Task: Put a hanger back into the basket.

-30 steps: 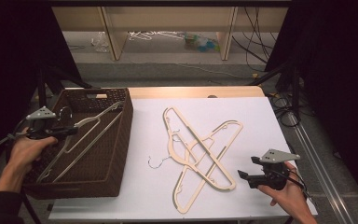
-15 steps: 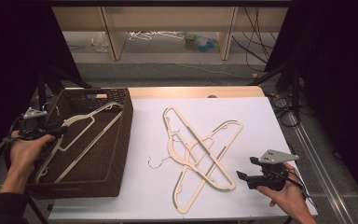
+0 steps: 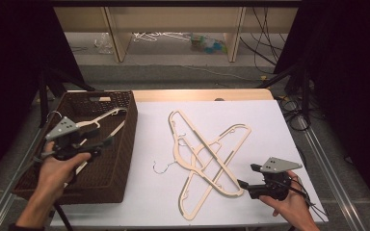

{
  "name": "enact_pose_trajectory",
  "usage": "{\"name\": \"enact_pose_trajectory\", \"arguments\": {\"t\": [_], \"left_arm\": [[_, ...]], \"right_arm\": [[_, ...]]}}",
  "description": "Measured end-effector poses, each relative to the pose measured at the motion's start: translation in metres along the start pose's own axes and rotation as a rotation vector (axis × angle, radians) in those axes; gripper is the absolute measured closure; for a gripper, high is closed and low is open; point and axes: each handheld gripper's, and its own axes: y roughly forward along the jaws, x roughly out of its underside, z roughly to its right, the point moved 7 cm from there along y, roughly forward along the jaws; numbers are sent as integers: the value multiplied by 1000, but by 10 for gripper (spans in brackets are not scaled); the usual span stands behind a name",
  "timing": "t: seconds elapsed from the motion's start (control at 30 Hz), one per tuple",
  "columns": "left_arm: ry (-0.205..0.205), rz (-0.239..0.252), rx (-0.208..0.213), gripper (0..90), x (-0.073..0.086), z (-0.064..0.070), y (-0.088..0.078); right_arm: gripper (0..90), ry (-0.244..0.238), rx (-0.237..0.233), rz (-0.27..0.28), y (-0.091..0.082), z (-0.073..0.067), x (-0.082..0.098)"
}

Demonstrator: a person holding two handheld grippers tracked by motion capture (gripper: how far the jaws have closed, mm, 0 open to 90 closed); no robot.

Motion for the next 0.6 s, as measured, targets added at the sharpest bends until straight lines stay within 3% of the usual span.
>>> {"name": "enact_pose_trajectory", "arguments": {"t": [0.07,0.23,0.27,0.37,0.53,0.6], "left_arm": [[-18,29,36,296,0,23,4],[11,52,88,253,6,64,13],[-2,50,100,229,8,73,15],[25,44,151,191,18,96,22],[97,22,182,159,40,121,32],[121,11,167,158,49,123,35]], "right_arm": [[266,0,4,10,1,1,0],[261,14,-14,14,1,-2,2],[259,14,-8,23,1,-2,1],[257,23,-16,23,0,-2,2],[250,20,-11,21,1,-3,3],[249,15,-8,22,1,-3,2]]}}
